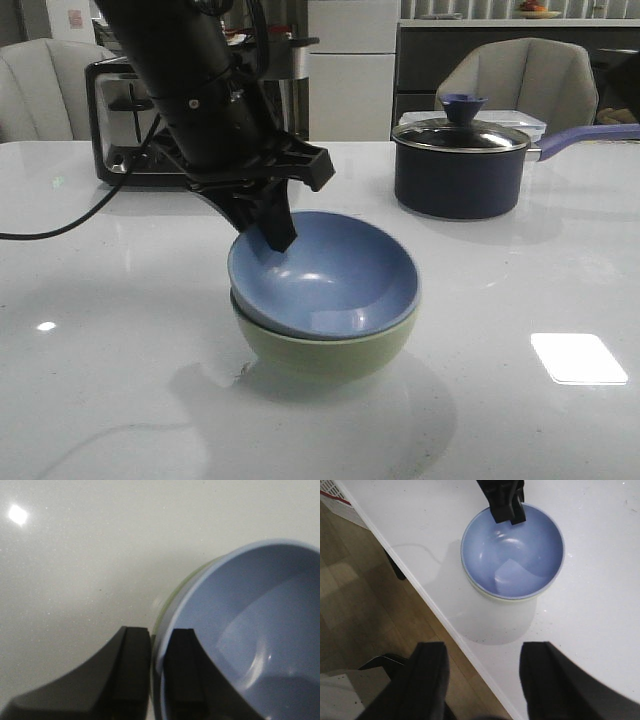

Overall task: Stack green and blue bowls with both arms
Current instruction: 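Open the left gripper and raise it away from the stacked bowls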

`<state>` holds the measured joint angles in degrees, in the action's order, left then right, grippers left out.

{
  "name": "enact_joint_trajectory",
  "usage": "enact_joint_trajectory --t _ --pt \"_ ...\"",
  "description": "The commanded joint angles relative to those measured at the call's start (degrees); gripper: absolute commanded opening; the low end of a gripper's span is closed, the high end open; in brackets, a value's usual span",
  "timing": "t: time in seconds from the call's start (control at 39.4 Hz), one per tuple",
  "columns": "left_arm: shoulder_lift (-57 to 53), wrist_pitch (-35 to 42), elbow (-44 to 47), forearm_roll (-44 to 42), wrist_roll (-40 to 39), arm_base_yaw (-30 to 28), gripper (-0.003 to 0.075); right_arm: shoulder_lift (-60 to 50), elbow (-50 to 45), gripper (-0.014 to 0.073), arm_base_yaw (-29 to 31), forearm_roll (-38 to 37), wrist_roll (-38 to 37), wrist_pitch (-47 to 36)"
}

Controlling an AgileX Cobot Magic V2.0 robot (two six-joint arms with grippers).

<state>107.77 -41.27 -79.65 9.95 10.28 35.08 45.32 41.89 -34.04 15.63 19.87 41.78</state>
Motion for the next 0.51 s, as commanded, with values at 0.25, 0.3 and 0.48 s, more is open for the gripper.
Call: enact_joint_trajectory --t 0.25,0.3,0.48 --pt "-9.5 -0.2 -3.1 0.4 0.1 0.4 0.0434 -0.3 1.6 0.0446 -0.1 0.0 0.2 -3.6" --pt "-12.1 -0.7 -3.1 0.1 0.1 0.5 0.0434 -0.3 1.6 0.0446 0.0 -0.1 0.2 -3.5" --pt "-22.6 -0.8 0.8 -3.1 0.2 3.0 0.0434 -0.5 1.6 0.0446 2.8 -0.1 0.2 -2.1"
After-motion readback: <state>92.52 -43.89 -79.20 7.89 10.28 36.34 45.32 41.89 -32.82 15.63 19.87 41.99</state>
